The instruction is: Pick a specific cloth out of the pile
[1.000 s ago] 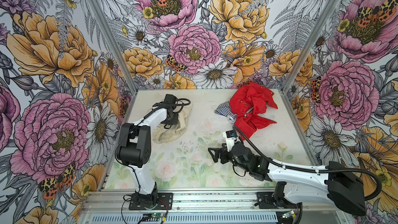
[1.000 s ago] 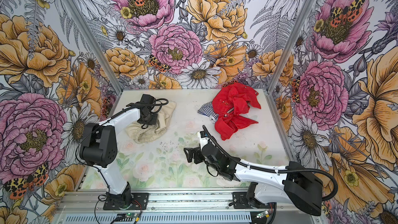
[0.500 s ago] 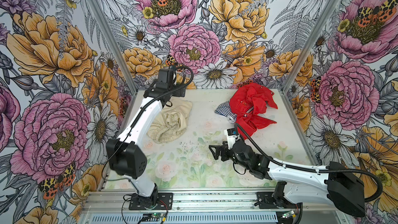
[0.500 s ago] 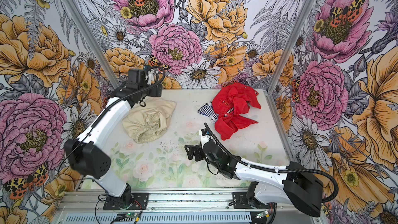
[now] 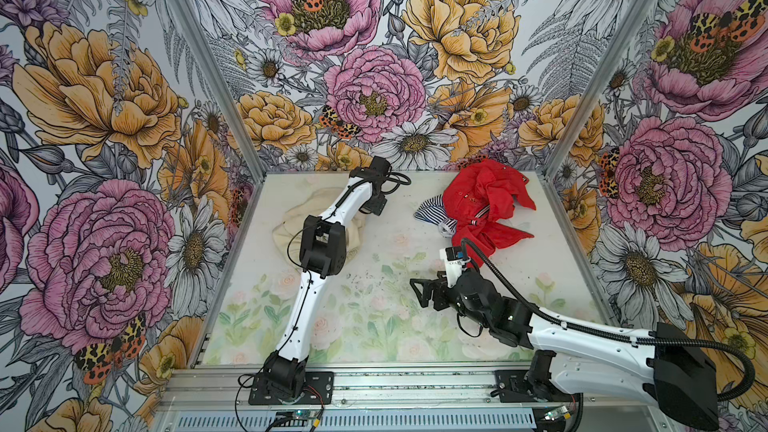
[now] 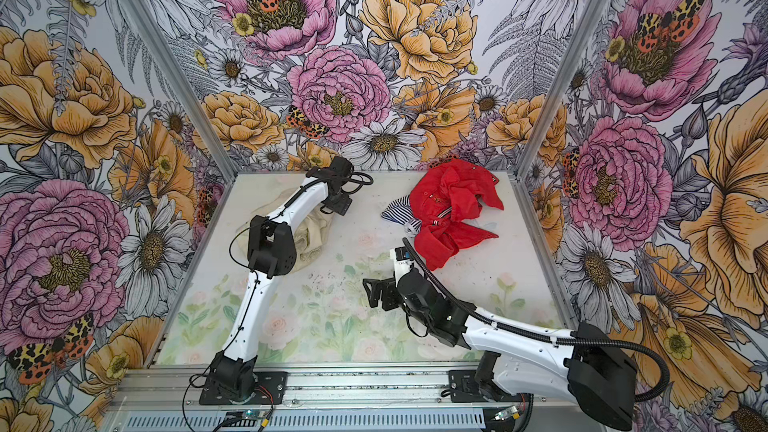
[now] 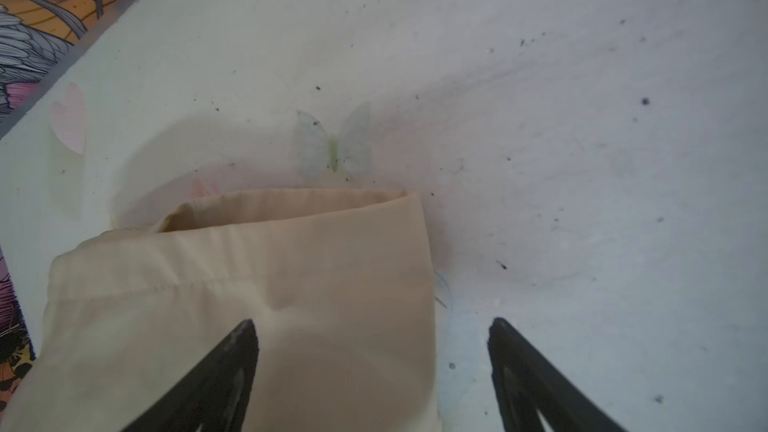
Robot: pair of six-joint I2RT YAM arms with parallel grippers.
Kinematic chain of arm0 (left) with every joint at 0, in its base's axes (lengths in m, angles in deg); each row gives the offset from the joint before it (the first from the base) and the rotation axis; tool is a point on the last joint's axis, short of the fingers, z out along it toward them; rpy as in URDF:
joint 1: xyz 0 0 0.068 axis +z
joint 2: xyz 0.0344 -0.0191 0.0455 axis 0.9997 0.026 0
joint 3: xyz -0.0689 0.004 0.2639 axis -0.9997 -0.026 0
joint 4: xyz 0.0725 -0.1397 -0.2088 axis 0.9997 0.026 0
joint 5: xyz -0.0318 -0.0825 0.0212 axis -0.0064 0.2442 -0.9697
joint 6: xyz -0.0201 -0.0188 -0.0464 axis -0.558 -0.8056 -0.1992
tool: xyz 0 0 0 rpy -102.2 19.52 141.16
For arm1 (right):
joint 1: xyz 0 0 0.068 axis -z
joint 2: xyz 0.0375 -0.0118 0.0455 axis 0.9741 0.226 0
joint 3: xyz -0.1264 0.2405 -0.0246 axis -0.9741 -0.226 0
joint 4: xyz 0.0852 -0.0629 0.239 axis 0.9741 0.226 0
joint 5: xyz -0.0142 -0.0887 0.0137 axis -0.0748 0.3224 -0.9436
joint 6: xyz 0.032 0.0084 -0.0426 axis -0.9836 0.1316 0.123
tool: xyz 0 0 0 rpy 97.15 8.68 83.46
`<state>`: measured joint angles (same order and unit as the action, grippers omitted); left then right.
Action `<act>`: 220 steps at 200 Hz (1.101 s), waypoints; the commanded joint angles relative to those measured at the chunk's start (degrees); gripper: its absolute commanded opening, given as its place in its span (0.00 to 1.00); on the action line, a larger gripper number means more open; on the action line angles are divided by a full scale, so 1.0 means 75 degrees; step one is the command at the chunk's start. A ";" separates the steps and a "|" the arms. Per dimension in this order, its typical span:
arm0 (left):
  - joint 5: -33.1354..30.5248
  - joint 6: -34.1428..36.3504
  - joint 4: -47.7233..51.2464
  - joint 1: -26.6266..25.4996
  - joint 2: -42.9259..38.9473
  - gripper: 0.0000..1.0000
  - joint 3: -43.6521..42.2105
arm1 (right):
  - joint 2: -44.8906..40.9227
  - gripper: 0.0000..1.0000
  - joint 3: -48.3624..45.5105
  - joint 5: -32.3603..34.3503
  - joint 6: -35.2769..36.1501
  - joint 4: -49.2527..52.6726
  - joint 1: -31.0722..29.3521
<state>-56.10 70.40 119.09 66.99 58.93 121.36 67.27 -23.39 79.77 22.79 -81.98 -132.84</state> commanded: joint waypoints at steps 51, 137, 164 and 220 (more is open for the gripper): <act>-0.0414 0.0047 0.0048 0.0033 0.0393 0.66 0.0651 | -0.0020 0.99 0.0006 -0.0007 0.0155 0.0144 0.0184; -0.0338 -0.0105 0.0018 0.0030 0.1189 0.65 0.1167 | -0.0772 0.99 -0.0502 0.0106 0.0020 0.0344 0.0363; -0.0714 -0.0230 -0.0131 0.0012 0.0963 0.24 0.1219 | -0.0969 0.99 -0.0641 0.0139 0.0016 0.0355 0.0433; -0.0829 -0.0570 -0.1398 0.0110 -0.1571 0.00 0.0099 | -0.1129 0.99 -0.0707 0.0135 0.0001 0.0393 0.0537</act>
<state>-60.71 68.06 115.99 66.99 61.36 126.27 59.88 -28.24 80.01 23.21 -79.01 -129.08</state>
